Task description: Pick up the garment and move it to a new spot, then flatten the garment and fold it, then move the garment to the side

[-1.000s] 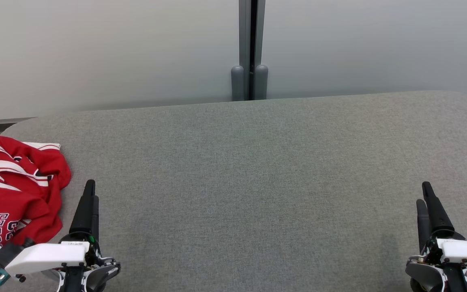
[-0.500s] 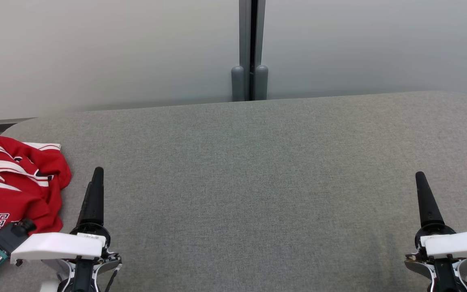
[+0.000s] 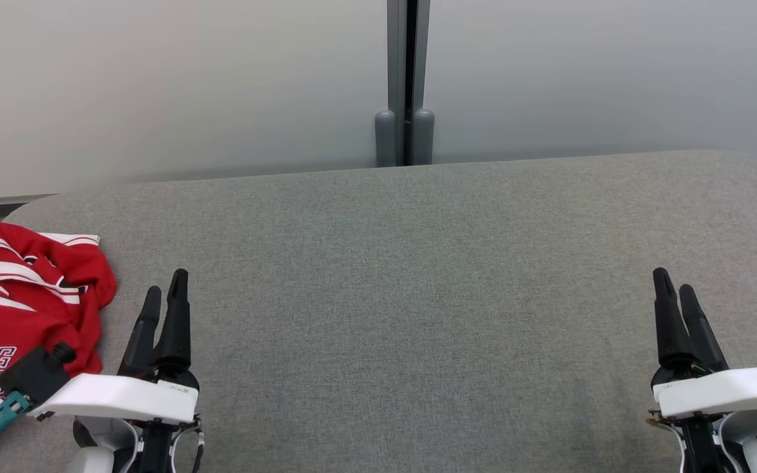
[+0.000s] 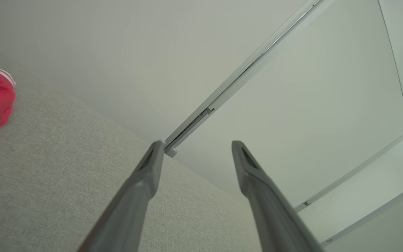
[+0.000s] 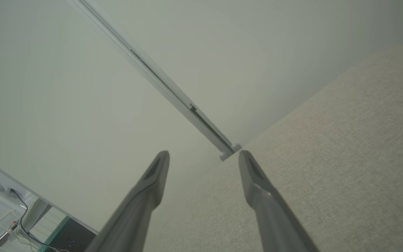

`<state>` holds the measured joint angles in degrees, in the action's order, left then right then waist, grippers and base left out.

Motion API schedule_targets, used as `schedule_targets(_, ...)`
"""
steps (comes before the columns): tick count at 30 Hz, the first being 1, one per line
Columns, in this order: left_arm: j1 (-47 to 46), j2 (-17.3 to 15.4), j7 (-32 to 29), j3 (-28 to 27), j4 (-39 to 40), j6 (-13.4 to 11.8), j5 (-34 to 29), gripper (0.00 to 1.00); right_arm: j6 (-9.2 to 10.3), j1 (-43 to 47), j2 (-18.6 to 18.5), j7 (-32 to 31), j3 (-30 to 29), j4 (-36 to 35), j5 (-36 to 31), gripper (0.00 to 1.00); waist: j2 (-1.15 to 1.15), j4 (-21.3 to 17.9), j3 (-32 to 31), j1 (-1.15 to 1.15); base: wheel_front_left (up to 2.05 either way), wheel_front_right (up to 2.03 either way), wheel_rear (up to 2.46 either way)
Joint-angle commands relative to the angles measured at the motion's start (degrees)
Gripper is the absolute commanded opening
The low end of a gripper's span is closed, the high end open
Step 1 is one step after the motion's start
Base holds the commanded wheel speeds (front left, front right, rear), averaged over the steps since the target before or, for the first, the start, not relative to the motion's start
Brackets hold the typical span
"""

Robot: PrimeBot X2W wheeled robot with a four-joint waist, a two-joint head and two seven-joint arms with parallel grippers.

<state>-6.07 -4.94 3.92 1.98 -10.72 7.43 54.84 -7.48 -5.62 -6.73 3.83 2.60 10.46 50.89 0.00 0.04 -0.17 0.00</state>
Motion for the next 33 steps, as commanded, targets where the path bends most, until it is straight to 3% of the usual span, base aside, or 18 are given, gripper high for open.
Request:
schedule_targets(1, -0.64, -0.59, 0.67, 0.25, 1.01, 0.05, -2.98, 1.0, -0.01, -1.25, -0.78, 0.85, 0.51, -0.77, -2.85, 1.0, 0.0, 0.0, -0.01, 0.0, 0.0, 0.0, 0.0)
schedule_targets(33, 2.72, -0.83, 5.76, 0.62, -1.34, -0.99, -28.09, 1.0, -0.01, 0.25, -0.32, 4.89, 3.7, 3.34, -25.17, 1.0, 0.0, -0.27, -0.45, 0.0, 0.0, 0.0, 0.0)
